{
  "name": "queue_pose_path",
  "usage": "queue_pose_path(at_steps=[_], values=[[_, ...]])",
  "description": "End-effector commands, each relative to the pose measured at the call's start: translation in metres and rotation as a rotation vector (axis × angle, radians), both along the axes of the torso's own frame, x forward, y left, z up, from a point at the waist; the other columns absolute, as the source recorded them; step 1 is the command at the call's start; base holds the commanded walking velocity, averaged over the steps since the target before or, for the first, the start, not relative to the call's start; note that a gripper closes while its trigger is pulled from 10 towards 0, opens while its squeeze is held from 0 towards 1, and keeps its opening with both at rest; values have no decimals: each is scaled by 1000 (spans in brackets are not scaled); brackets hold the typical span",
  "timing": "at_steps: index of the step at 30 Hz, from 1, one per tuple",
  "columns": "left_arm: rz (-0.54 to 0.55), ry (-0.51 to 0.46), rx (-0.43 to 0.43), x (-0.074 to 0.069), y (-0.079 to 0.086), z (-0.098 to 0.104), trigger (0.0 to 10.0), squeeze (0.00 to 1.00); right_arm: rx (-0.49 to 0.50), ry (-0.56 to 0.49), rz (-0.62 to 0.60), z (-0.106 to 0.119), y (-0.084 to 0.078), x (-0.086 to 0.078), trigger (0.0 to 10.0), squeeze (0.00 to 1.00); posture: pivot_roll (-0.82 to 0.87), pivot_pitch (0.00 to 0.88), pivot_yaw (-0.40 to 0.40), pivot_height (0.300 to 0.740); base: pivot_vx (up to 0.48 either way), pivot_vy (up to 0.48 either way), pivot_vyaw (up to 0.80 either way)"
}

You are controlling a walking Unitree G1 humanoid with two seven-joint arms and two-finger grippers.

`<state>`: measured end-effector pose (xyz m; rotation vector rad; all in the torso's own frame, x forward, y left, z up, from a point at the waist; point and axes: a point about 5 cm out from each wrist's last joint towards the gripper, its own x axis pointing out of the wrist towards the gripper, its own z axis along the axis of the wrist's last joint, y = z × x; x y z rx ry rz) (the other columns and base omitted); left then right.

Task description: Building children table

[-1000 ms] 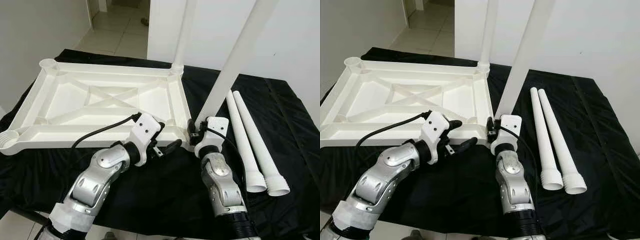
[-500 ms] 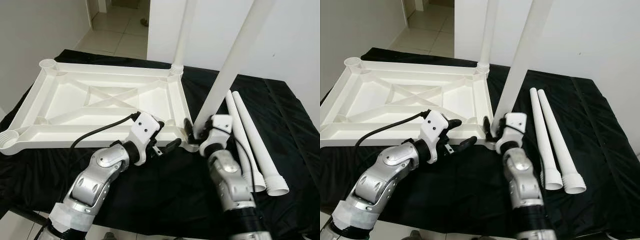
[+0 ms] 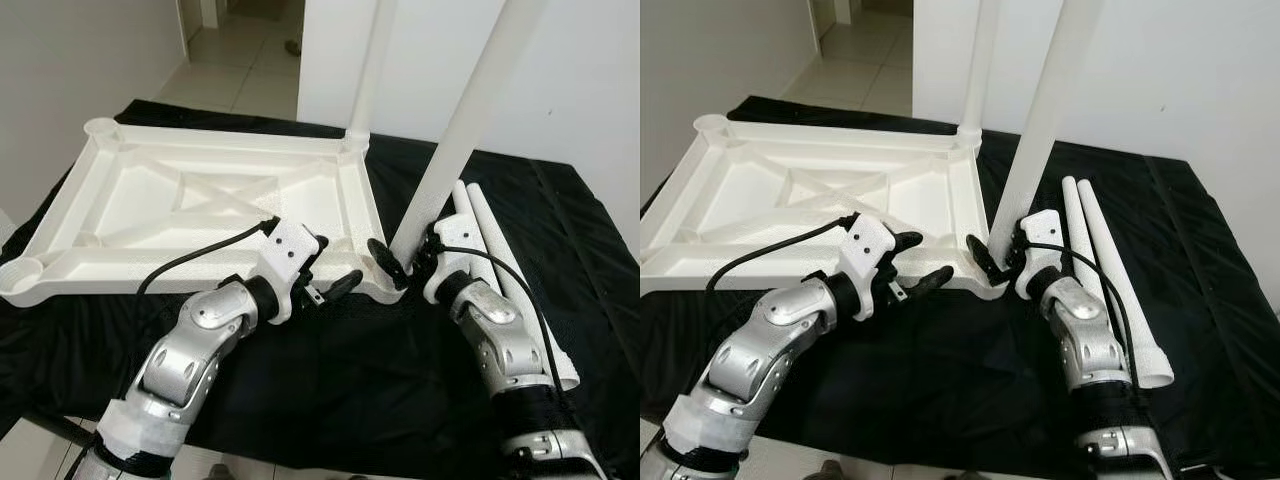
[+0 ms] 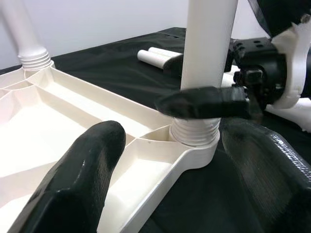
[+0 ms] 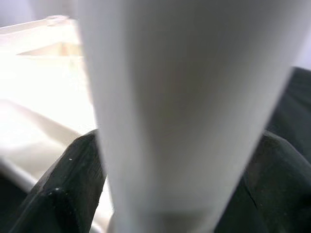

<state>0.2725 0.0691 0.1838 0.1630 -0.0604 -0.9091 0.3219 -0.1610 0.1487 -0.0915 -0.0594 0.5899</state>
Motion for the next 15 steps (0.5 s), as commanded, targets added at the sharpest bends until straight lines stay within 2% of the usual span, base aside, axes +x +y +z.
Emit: queue_pose_path(at_steps=[1, 3, 7, 8, 9, 10, 15], values=[[-18, 11, -5, 0, -2, 0, 10000, 0, -12, 10, 50, -1, 1, 1, 10000, 0, 156, 13, -58, 740, 0, 0, 0], [-13, 9, -9, 0, -2, 0, 10000, 0, -49, 18, 113, -4, 0, 4, 10000, 0, 159, 17, -59, 740, 0, 0, 0], [-12, 9, -9, 1, -2, 1, 10000, 0, -55, 18, 122, -5, -1, 5, 10000, 0, 164, 22, -60, 740, 0, 0, 0], [-10, 8, -10, 1, -2, 1, 10000, 0, -56, 21, 138, -5, -1, 6, 5882, 0, 164, 22, -60, 740, 0, 0, 0], [-6, 8, -12, 1, -2, 2, 10000, 0, -60, 22, 148, -5, -3, 8, 706, 0, 167, 29, -60, 740, 0, 0, 0], [-3, 8, -13, 1, -2, 2, 10000, 0, -58, 22, 151, -6, -5, 9, 0, 0, 170, 30, -63, 740, 0, 0, 0], [-4, 10, -18, 0, -3, 2, 10000, 0, -63, 13, 137, -6, -9, 13, 0, 0, 170, 30, -63, 740, 0, 0, 0]])
